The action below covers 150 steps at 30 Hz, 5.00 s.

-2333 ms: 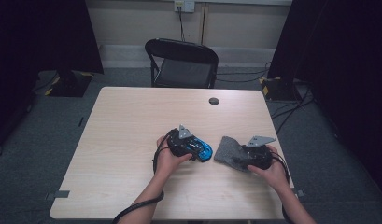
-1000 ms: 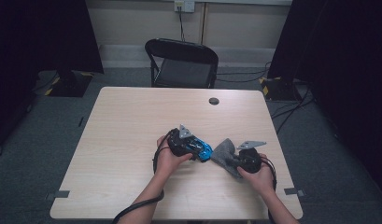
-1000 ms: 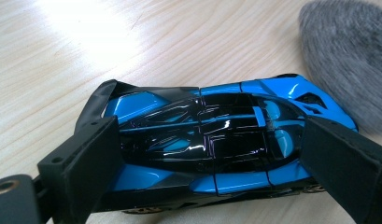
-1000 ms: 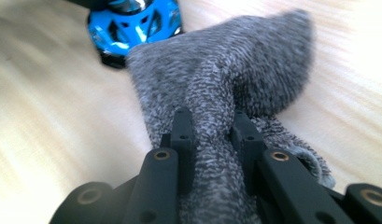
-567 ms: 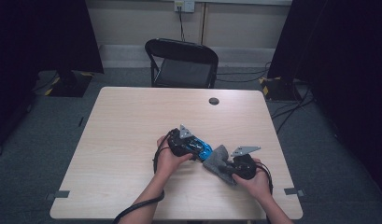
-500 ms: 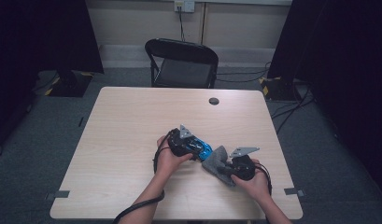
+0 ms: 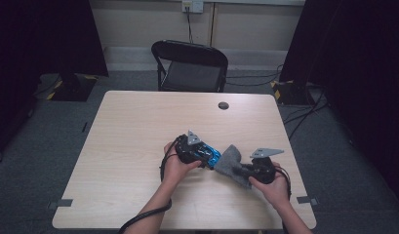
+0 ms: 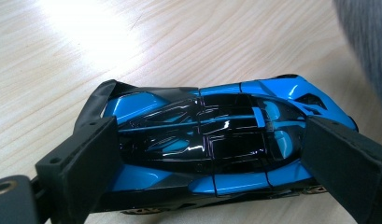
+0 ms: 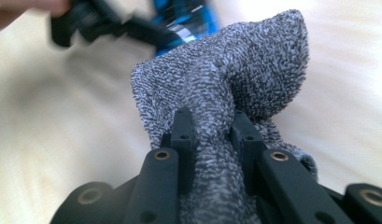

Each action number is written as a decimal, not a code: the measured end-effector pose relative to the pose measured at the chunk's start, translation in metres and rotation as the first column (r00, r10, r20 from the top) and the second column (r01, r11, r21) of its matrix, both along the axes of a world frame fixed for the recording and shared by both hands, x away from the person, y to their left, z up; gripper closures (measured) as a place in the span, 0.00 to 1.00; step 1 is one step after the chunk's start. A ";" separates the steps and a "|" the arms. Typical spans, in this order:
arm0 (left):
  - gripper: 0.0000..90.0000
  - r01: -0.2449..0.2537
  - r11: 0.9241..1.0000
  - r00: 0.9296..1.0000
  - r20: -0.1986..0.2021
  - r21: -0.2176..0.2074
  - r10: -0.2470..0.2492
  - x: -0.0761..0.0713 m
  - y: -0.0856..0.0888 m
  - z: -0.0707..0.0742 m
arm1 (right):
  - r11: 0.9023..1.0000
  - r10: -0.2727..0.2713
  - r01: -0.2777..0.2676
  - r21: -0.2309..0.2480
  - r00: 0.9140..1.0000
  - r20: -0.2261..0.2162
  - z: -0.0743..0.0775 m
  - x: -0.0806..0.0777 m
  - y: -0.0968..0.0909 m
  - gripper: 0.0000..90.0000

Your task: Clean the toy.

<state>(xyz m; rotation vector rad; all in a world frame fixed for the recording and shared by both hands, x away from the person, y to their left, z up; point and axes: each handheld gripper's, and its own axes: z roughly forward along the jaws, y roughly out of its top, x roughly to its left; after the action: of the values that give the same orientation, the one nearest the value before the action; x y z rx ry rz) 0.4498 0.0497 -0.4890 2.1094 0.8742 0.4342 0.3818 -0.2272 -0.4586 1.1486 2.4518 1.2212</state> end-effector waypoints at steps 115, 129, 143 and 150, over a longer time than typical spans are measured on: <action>0.05 0.017 1.000 1.000 0.003 -0.010 -0.016 -0.001 -0.001 -0.001 | 0.997 -0.072 0.072 0.021 0.997 -0.003 -0.002 0.009 -0.020 0.84; 0.05 0.020 1.000 1.000 0.000 -0.008 -0.020 -0.001 -0.001 -0.001 | 0.985 -0.171 0.171 -0.014 0.985 -0.015 -0.016 0.033 -0.013 0.84; 0.05 0.021 1.000 1.000 0.001 -0.007 -0.021 -0.001 -0.001 -0.001 | 0.991 -0.131 0.130 -0.029 0.991 -0.029 -0.027 0.028 0.001 0.83; 0.05 0.020 1.000 1.000 0.002 -0.006 -0.020 -0.001 -0.001 -0.001 | 0.994 -0.107 0.106 -0.022 0.994 -0.037 -0.028 0.022 0.000 0.83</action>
<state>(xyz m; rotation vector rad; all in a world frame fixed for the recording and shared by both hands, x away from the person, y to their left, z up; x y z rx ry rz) 0.4490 0.0484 -0.4898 2.1097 0.8511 0.4223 0.4041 -0.2276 -0.4866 1.2906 2.3901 1.1522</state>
